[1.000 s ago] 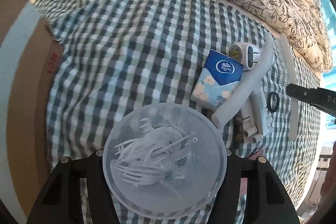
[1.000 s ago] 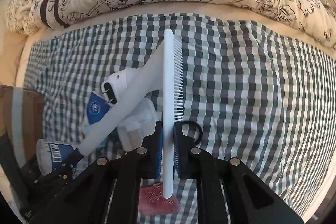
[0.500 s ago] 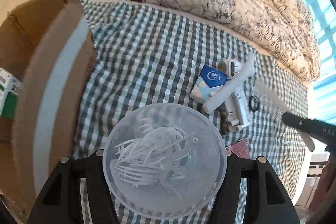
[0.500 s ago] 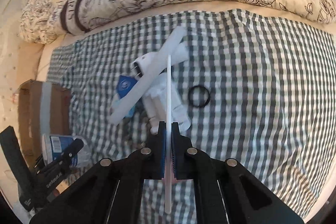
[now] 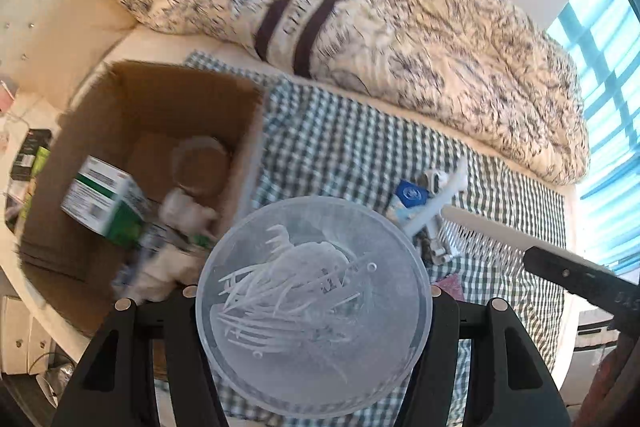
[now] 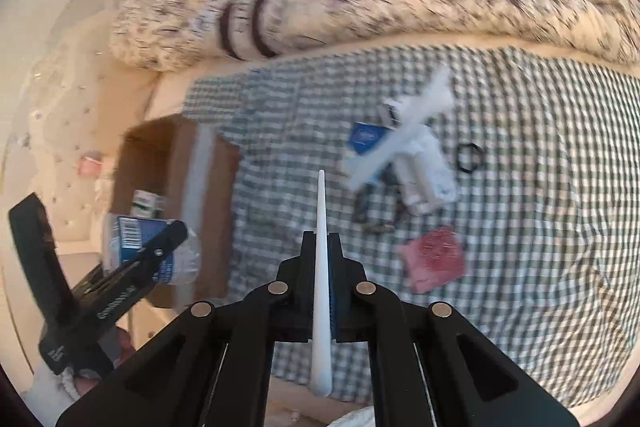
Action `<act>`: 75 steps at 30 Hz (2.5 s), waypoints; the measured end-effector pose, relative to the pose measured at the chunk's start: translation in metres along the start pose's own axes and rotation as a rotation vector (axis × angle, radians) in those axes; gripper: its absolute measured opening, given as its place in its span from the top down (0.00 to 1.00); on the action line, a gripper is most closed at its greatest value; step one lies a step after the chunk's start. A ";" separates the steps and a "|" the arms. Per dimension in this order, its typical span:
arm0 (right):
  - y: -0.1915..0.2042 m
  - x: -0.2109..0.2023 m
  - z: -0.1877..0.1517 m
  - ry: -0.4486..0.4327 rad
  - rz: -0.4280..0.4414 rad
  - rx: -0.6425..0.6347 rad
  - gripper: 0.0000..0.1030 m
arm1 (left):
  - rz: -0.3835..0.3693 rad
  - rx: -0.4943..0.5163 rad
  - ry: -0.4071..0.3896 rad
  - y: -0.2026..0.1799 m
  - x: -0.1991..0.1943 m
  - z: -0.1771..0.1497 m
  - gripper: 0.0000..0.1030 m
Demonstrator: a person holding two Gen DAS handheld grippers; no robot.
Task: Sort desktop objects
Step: 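Carry swab container and comb into the cardboard box and open both grippers, then move both grippers back over the remaining items on the cloth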
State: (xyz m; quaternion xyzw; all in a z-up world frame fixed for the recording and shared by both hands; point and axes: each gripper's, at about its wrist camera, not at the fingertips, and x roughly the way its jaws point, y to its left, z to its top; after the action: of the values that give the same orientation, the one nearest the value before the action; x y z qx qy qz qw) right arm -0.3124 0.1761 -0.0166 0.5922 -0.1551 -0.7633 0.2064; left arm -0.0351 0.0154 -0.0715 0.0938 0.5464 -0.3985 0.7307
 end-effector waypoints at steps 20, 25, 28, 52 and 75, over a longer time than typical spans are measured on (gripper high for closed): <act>0.231 0.088 -0.005 -0.042 0.039 -0.068 0.95 | -0.002 0.091 0.087 0.174 0.001 0.052 0.36; 0.229 0.101 -0.002 -0.001 0.000 -0.015 0.39 | 0.061 0.139 0.152 0.174 0.018 0.059 0.00; 0.221 0.098 0.001 -0.013 0.009 0.032 0.38 | 0.049 0.127 0.161 0.175 0.023 0.065 0.00; 0.100 0.017 -0.018 -0.108 -0.068 0.202 0.38 | 0.043 0.214 0.156 0.055 0.010 0.047 0.00; -0.150 -0.043 -0.016 -0.068 -0.205 0.313 0.31 | 0.104 0.237 0.168 -0.121 0.064 -0.018 0.00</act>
State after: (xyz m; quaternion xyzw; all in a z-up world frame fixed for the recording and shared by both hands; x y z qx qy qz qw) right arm -0.3075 0.3281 -0.0563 0.6034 -0.2177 -0.7666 0.0279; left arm -0.1256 -0.0854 -0.0986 0.2405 0.5492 -0.4126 0.6858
